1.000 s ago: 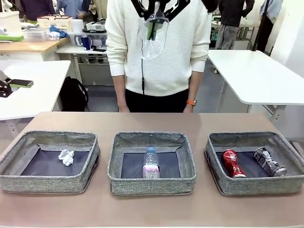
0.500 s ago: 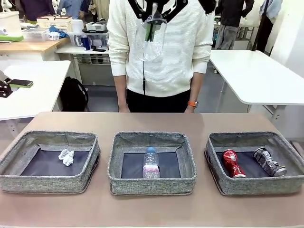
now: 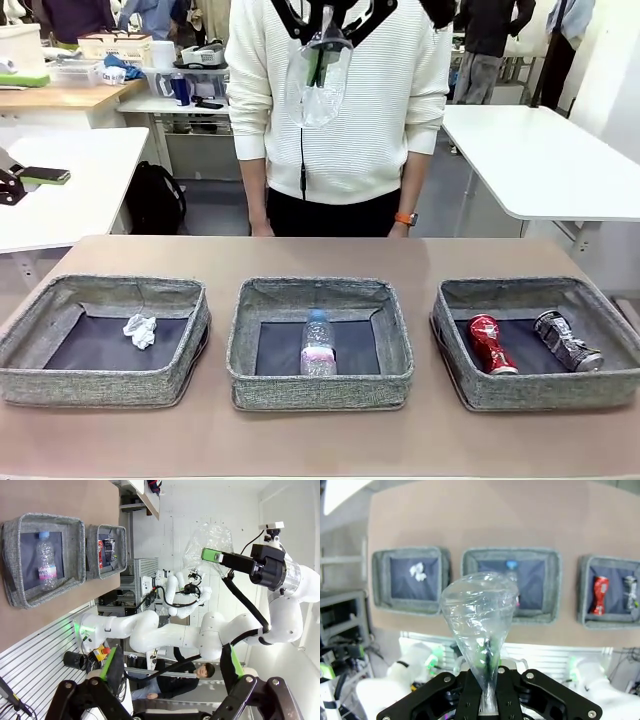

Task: Sort the waste into the appropriate baskets.
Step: Place the picked waste into the Fabric basket indicated by the person.

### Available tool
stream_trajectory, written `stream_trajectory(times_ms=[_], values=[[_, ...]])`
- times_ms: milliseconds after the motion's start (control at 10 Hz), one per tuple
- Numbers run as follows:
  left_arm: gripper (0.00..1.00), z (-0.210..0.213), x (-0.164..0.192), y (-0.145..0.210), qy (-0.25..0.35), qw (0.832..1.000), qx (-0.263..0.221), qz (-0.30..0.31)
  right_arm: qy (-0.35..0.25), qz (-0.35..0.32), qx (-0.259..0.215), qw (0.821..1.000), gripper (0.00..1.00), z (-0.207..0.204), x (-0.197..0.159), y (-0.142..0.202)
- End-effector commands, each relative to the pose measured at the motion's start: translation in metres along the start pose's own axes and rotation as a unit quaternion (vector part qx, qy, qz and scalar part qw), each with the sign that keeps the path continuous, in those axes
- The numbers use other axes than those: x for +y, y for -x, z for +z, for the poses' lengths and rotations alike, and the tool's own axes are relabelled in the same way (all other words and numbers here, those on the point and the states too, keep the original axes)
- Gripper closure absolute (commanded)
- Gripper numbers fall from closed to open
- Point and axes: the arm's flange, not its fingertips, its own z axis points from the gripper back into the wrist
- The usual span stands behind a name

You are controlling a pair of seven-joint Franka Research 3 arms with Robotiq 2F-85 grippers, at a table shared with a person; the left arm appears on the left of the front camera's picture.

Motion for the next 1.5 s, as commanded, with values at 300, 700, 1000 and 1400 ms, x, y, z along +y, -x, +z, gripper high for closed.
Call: stream_trajectory(times_ms=[300,700,1000,1400], values=[[0.00,0.0000,-0.0017,0.0006,0.010,1.000,0.002,-0.009,-0.002,0.001,0.001,1.000,0.98,0.0015,-0.0005,0.0009],[0.00,0.0000,-0.0017,0.0006,0.010,1.000,0.002,-0.009,-0.002,0.001,0.001,1.000,0.98,0.0015,-0.0005,0.0009],[0.00,0.0000,-0.0017,0.0006,0.010,1.000,0.002,-0.009,-0.002,0.001,0.001,1.000,0.98,0.0015,-0.0005,0.0009],[0.00,0.0000,-0.0017,0.0006,0.010,1.000,0.002,-0.009,-0.002,0.001,0.001,1.000,0.98,0.0015,-0.0005,0.0009]])
